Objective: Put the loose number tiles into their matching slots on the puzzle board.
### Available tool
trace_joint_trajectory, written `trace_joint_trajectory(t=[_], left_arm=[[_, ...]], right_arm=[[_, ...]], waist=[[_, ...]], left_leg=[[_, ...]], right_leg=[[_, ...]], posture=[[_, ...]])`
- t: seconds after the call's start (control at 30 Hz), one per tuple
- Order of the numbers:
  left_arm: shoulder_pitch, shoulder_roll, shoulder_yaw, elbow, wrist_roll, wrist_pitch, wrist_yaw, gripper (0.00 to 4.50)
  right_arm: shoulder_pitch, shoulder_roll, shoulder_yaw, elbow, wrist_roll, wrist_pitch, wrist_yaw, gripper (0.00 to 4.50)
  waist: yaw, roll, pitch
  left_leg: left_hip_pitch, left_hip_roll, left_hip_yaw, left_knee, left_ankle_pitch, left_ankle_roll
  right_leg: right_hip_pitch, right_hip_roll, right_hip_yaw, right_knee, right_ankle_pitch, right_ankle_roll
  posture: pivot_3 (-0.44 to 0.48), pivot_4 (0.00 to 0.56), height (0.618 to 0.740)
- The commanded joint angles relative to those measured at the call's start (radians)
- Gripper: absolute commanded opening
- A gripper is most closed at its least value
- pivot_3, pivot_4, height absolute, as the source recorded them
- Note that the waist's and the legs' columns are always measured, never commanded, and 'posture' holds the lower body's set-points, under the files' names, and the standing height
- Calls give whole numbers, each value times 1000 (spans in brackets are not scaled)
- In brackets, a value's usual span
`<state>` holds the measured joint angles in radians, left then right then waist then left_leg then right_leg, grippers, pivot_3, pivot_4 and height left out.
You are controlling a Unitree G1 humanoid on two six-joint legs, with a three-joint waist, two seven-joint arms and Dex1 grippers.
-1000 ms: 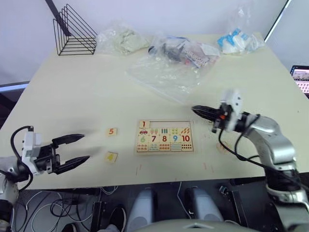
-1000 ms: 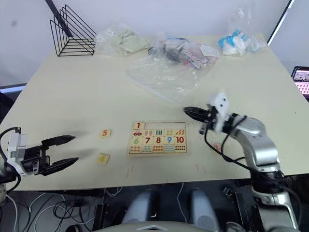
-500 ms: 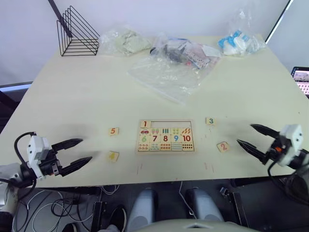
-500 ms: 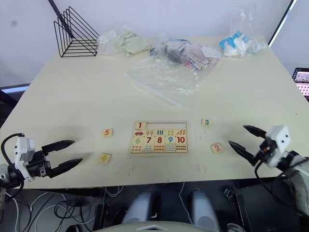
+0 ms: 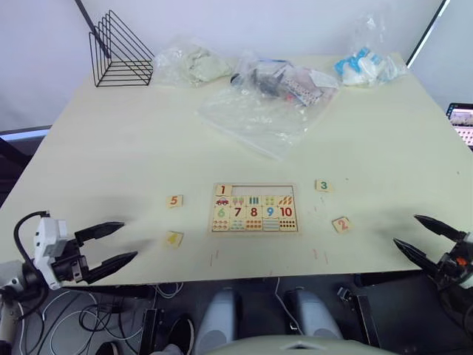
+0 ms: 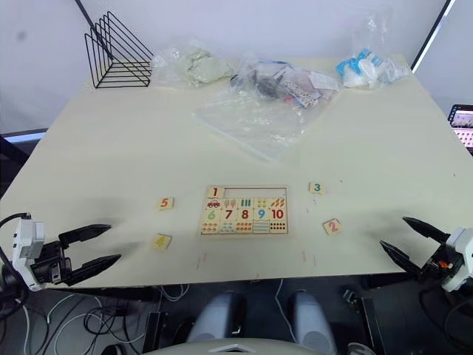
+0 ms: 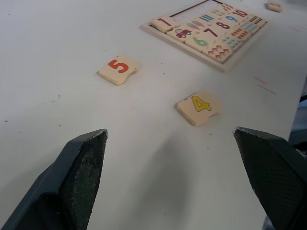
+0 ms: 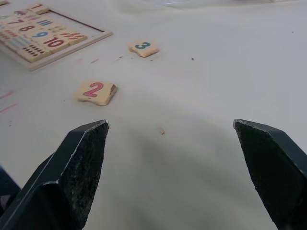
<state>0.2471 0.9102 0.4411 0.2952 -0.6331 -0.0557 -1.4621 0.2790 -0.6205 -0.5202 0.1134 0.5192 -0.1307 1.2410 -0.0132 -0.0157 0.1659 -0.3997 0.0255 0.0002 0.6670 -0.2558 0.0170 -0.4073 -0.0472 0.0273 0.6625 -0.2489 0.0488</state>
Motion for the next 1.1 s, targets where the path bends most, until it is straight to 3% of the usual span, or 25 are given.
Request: trace_joint_trajectory(t=[0.03,1.1], left_arm=[[5,-1,54,-19,-20,2,-33,4500],[-102,-2,17,120,21,-85,-152,4500]], right_arm=[[12,-19,-28,2,38,-29,37,4358],[12,-26,-6,14,51,-67,92,4358]], waist=[[0,0,0],[1,0,0]], left_leg=[[0,0,0,0,0,0],[0,0,1,0,0,0]], right_leg=[[0,0,0,0,0,0],[0,0,0,0,0,0]], posture=[[0,150,740],[0,150,740]])
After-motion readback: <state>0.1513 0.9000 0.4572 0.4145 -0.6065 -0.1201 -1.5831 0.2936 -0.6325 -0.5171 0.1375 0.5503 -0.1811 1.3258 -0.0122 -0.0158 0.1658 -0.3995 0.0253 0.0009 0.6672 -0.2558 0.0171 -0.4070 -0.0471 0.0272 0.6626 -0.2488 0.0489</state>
